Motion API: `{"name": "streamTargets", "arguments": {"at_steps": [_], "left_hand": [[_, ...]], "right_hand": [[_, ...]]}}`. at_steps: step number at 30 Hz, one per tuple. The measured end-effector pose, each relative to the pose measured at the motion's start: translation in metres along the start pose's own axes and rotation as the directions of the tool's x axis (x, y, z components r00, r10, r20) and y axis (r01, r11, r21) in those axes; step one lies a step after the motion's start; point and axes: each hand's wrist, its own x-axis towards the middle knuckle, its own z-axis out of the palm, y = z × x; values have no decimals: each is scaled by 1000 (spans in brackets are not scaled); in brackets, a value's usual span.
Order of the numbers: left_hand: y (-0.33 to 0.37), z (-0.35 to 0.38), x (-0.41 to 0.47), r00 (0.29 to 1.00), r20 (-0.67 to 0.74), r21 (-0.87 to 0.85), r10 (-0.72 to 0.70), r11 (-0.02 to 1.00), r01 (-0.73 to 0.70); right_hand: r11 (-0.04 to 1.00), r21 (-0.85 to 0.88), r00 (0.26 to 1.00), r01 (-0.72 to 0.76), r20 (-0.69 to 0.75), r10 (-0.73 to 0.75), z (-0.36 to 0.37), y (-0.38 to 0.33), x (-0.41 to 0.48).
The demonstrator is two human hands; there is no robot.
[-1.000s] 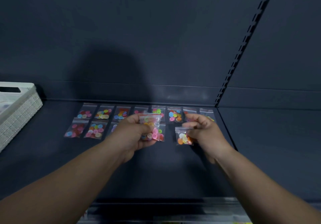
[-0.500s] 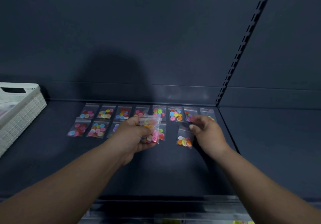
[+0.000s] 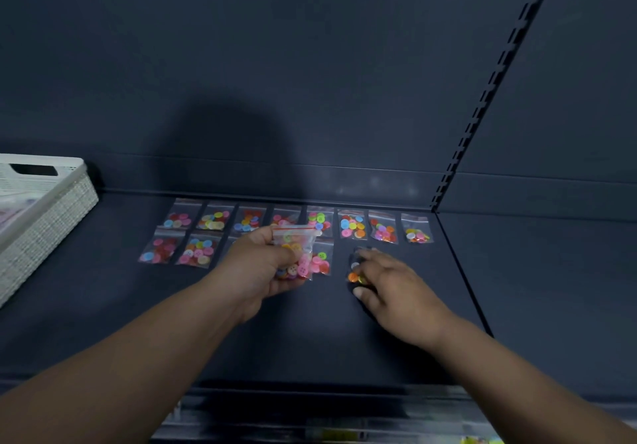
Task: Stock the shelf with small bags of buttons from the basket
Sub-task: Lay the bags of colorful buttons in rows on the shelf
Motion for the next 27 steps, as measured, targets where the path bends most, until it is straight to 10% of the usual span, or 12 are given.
{"name": "streamTargets", "arguments": {"at_steps": [27], "left_hand": [[-4, -1, 2, 1000, -8, -18, -16, 1000, 16]], "right_hand": [[981, -183, 982, 71, 184, -37, -4, 4, -15]]}}
